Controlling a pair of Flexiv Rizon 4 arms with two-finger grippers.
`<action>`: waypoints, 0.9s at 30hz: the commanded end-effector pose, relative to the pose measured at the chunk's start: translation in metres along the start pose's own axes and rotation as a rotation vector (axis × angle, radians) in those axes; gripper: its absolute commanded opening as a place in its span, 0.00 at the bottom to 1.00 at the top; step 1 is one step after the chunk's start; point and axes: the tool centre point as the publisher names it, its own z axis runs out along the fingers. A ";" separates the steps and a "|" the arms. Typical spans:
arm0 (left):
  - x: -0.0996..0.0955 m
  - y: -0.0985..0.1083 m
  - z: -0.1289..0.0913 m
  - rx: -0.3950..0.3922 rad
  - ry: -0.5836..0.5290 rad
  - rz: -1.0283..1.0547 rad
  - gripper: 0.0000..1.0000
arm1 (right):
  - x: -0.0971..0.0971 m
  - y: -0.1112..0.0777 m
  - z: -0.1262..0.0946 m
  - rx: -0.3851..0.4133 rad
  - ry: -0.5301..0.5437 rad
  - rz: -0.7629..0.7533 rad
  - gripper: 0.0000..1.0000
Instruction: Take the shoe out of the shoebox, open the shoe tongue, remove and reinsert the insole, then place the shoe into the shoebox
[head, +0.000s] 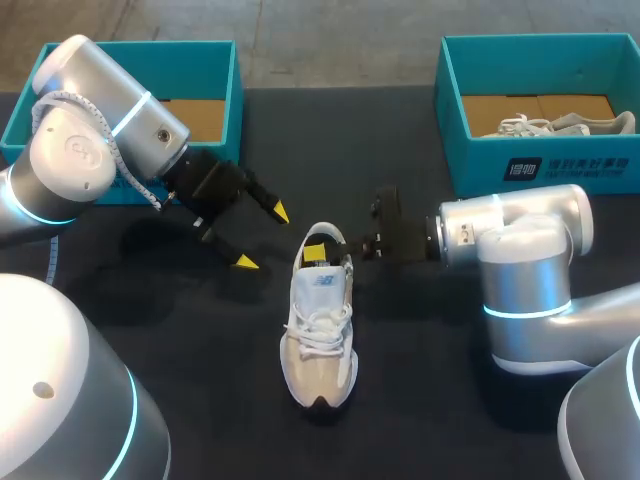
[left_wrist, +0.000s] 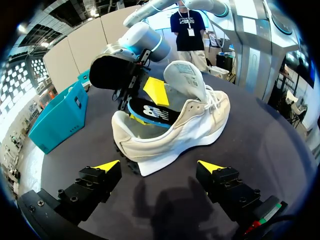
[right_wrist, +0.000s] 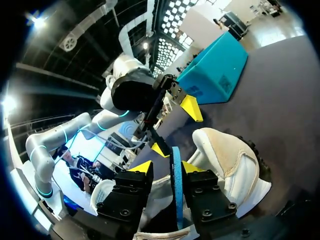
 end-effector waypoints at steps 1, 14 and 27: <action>0.000 0.000 0.000 -0.003 0.001 0.000 1.00 | -0.003 0.000 0.002 0.010 -0.003 0.010 0.00; 0.000 0.000 0.000 -0.003 0.001 0.000 1.00 | -0.009 -0.012 0.006 0.023 0.008 0.050 0.00; 0.000 0.000 0.000 -0.003 0.001 0.000 1.00 | 0.000 0.003 0.001 0.003 -0.023 -0.023 0.62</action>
